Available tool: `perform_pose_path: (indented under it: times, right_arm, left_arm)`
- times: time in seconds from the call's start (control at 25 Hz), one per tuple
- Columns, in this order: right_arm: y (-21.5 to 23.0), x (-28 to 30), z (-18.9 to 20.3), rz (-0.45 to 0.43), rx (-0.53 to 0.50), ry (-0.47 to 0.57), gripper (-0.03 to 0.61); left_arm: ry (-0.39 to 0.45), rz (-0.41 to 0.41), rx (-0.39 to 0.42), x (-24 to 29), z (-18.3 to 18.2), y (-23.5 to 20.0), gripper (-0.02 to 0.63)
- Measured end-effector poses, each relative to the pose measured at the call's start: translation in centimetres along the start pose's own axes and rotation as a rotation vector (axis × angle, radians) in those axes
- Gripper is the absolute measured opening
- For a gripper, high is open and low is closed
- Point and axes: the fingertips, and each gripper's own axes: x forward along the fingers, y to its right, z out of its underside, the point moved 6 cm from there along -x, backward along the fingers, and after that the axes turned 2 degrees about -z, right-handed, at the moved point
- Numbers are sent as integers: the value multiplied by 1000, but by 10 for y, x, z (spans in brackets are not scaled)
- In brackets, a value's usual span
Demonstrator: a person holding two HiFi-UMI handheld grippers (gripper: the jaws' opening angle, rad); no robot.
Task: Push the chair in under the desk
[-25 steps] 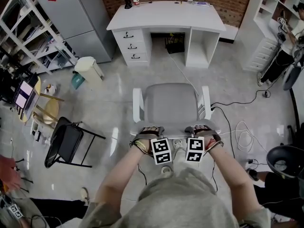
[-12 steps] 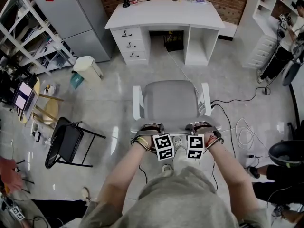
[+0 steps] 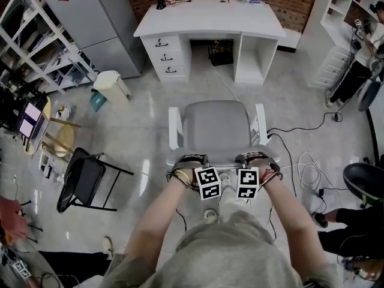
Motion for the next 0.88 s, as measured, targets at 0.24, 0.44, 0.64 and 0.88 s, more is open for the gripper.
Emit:
perform_pose_path:
  times: [0.24,0.44,0.64,0.88]
  right_arm:
    - [8,4,5,3,-8,-1,9]
    - [22,8,11,7,-13,-2,9]
    - [36,16,18,11,-18,2,9]
    - [47,22,23,13,-26,4,9]
  left_arm:
    - [-3,4,-4,5,-2,-8,17]
    - [-2,10,-7,11,-6,-22,14]
    - [-8,17,-9,20,-8,-36,14]
    - [-9,17,-12,28,-9,-47,14]
